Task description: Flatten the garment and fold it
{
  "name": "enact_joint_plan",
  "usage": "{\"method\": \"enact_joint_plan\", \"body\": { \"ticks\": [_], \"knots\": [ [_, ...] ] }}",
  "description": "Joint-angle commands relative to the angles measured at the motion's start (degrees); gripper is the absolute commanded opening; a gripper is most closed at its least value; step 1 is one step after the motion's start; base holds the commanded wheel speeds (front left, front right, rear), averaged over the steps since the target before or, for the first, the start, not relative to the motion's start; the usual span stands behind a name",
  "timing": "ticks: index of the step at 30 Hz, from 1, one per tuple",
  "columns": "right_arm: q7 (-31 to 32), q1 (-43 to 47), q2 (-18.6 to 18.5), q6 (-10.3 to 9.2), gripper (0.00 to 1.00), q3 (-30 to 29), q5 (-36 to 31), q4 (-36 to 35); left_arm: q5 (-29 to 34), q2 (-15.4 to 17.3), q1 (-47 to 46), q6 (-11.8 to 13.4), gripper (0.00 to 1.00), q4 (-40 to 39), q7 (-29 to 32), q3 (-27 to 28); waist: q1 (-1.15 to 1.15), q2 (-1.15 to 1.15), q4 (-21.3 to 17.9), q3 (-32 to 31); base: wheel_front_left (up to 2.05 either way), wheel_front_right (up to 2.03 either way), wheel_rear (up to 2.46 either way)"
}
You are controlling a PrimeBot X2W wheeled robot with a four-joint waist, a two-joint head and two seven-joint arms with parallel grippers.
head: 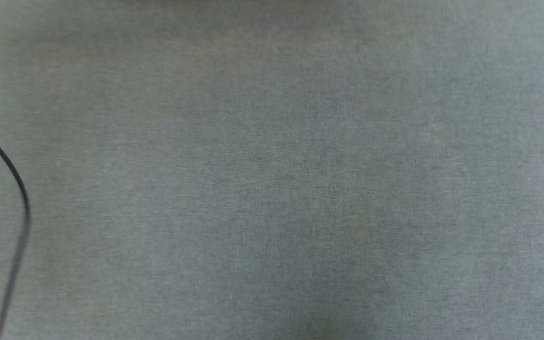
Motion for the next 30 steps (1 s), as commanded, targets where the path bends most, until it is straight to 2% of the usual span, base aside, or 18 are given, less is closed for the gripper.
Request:
{"method": "enact_joint_plan", "body": {
  "ticks": [1,9,17,27,30],
  "knots": [
    [-0.2,3.8,-0.2,-0.09,0.0,1.3,0.9,0.6,-0.2,0.1,4.1,-0.3,0.0,0.5,-0.5,-0.4,-0.01,0.0,0.4,-4.1,0.0,0.0,0.0],
    [4.2,21.6,-4.5,-0.09,0.0,5.8,7.0,-0.3,-0.8,2.0,26.1,-0.5,0.0,1.3,-0.8,-2.0,-0.01,0.0,0.5,-14.2,0.0,0.0,0.0],
    [13.1,37.1,-10.9,-0.09,0.0,7.5,13.0,-7.4,-1.9,4.3,42.0,-1.3,0.0,-2.6,3.9,-3.8,-0.01,0.0,1.7,-22.2,0.0,0.0,0.0],
    [24.1,55.5,-16.0,-0.09,0.0,2.5,17.6,-19.3,-6.7,7.3,60.5,-1.5,0.0,-15.7,13.9,-3.9,-0.01,0.0,2.7,-27.8,0.0,0.0,0.0],
    [28.0,61.7,-16.8,-0.09,0.0,0.0,18.5,-23.5,-8.7,8.3,66.8,-0.1,0.0,-20.8,16.0,-2.4,-0.01,0.0,2.8,-29.0,0.0,0.0,0.0]
  ]
}}
